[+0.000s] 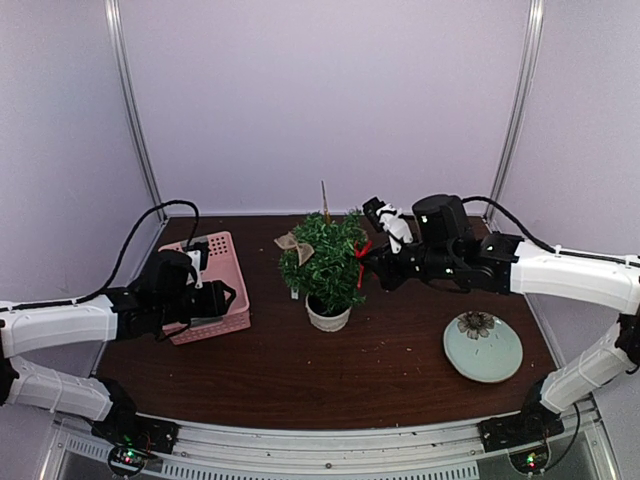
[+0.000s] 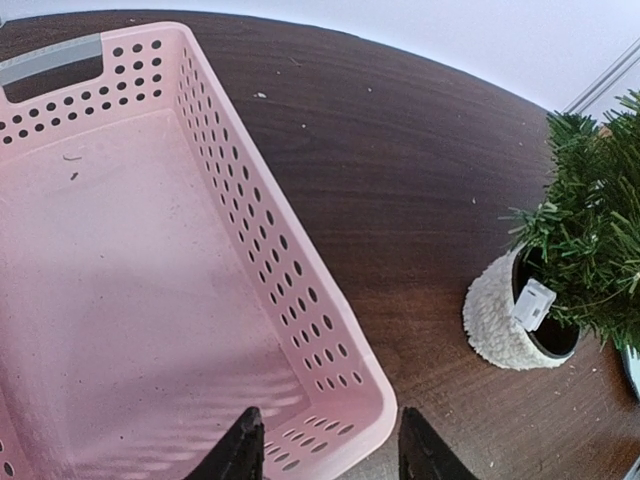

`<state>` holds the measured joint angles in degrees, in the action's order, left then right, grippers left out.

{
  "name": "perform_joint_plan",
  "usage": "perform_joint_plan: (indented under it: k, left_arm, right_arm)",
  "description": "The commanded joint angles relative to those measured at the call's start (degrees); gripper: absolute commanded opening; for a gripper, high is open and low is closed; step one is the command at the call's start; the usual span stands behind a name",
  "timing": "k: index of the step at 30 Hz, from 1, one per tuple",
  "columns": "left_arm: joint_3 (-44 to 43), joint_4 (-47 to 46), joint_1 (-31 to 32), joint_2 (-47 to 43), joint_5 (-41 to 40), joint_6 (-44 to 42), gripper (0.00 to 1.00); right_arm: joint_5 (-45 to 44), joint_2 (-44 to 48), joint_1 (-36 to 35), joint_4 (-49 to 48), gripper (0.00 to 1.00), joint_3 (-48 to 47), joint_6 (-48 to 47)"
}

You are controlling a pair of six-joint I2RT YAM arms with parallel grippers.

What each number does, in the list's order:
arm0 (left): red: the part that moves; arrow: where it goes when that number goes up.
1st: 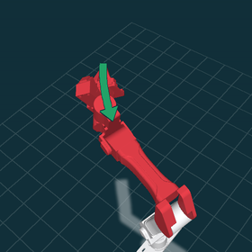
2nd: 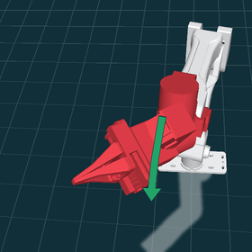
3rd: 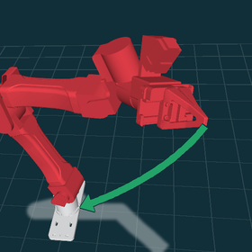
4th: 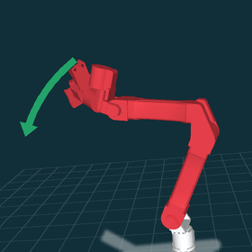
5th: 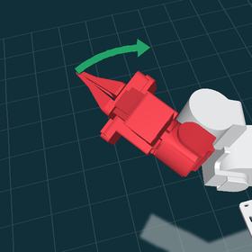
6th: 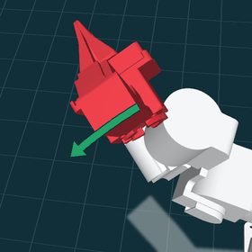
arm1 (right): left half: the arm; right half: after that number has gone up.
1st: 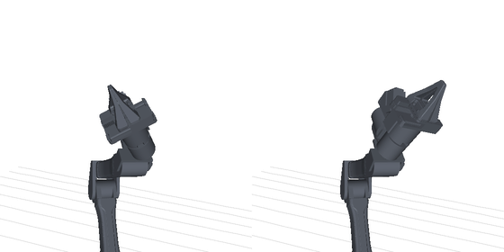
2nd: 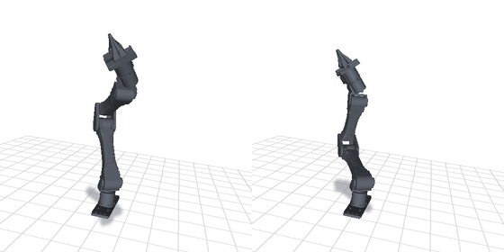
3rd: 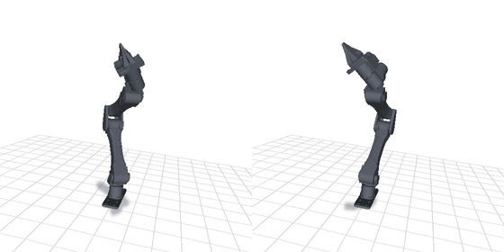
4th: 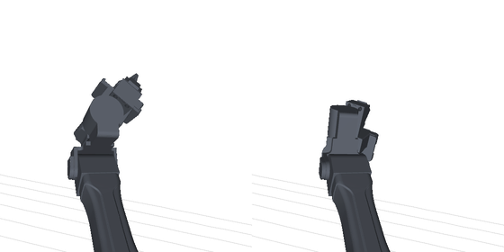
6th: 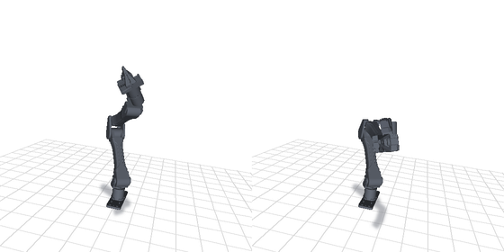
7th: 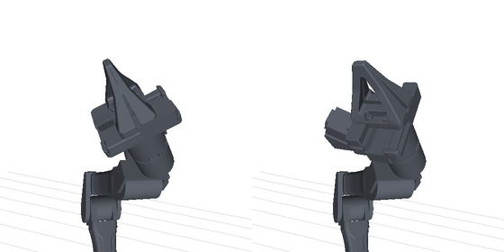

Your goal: Decorate the small christmas tree

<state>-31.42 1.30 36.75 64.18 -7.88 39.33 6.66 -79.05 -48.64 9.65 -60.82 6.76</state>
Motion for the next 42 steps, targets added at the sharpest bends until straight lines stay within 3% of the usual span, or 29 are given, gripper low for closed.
perform_joint_plan:
  k: [1,7,20,30,42]
  left_arm:
    - [-1.67,-3.01,-0.51,0.87,0.45,-0.67,0.45]
    - [-1.88,-3.75,-0.54,1.71,0.91,-0.44,0.45]
    - [-1.80,-3.32,-0.62,1.37,0.48,-0.53,0.45]
    - [-1.63,-3.50,-0.98,1.58,0.89,-0.41,0.45]
    - [-1.63,-3.59,-1.16,1.62,1.02,-0.31,0.45]
  right_arm:
    - [-0.83,4.71,0.93,0.89,0.00,-0.90,-1.68]
    - [-0.34,5.60,2.96,1.73,0.00,-2.73,-3.43]
    - [6.31,-2.62,4.43,-1.92,0.00,-7.07,-3.21]
    - [8.23,-5.49,4.48,2.91,0.00,-8.01,-5.17]
    - [6.49,-2.87,4.44,4.82,0.26,-9.59,-5.67]
